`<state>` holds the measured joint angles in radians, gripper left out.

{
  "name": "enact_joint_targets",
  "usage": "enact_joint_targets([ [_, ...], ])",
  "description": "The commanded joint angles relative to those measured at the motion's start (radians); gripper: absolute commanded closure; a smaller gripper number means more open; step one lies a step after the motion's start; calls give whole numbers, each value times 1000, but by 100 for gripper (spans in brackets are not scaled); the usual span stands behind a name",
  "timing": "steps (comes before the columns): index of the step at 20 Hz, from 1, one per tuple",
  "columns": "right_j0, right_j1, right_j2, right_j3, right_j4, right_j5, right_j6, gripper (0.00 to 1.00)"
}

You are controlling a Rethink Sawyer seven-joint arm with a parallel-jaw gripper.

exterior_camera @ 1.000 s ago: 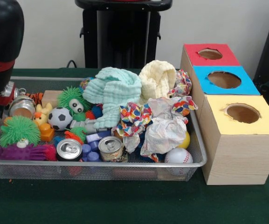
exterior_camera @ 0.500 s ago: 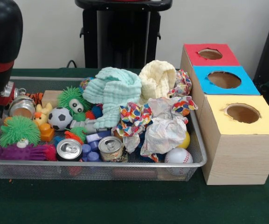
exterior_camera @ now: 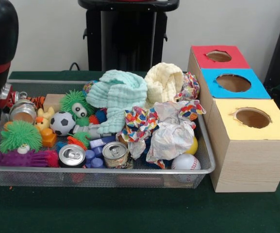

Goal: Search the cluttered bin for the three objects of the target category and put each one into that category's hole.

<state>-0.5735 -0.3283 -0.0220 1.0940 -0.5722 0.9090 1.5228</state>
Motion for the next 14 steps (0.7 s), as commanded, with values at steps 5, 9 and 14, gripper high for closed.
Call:
enact_joint_targets([
  [5,-18,-12,73,170,71,-4,9,0],
  [9,-13,-16,69,177,79,-3,10,0],
  [14,-11,-15,66,179,88,-5,13,0],
])
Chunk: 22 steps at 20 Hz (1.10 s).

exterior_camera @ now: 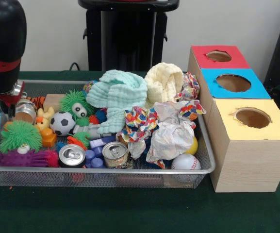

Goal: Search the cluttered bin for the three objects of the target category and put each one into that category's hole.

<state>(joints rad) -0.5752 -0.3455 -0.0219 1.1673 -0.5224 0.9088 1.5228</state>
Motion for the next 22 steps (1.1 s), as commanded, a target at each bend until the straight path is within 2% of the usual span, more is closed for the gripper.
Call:
enact_joint_targets([
  [1,-9,-2,65,111,41,-5,16,0],
  [11,-9,11,68,101,11,-34,-15,0],
  [22,18,20,34,47,-63,-69,-38,0],
])
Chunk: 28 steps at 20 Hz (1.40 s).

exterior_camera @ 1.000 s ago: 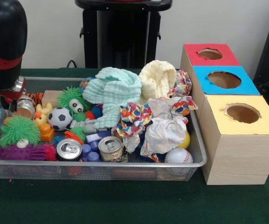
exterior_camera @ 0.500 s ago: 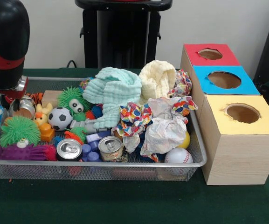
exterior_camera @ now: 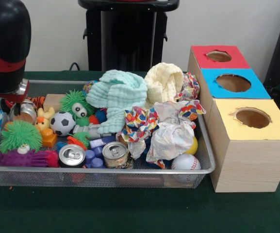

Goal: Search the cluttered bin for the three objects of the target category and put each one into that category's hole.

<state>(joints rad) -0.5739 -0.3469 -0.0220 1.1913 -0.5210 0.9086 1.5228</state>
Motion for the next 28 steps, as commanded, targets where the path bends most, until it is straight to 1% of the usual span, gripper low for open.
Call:
enact_joint_targets([
  [1,17,24,34,19,-69,-75,-40,0],
  [10,16,23,37,20,-90,-111,-38,0],
  [14,19,31,39,6,-95,-110,-51,0],
  [22,19,35,39,8,-105,-121,-72,0],
  [28,14,42,46,-2,-125,-131,-91,0],
])
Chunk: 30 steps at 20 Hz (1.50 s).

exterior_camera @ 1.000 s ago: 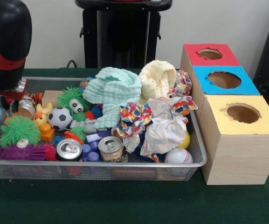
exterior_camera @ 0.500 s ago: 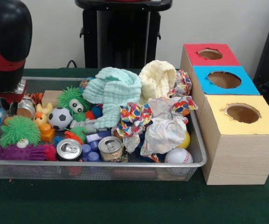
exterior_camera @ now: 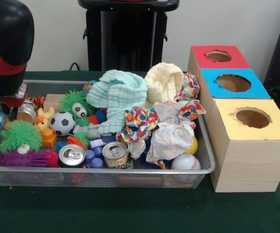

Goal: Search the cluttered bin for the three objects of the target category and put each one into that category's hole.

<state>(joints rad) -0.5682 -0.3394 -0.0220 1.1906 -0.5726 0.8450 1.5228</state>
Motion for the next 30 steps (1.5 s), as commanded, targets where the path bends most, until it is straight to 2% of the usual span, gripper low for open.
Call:
enact_joint_targets([
  [1,6,35,47,0,-78,-72,-88,0],
  [9,1,64,56,-40,-112,-81,-106,0],
  [30,-8,75,62,-40,-124,-134,-95,0],
])
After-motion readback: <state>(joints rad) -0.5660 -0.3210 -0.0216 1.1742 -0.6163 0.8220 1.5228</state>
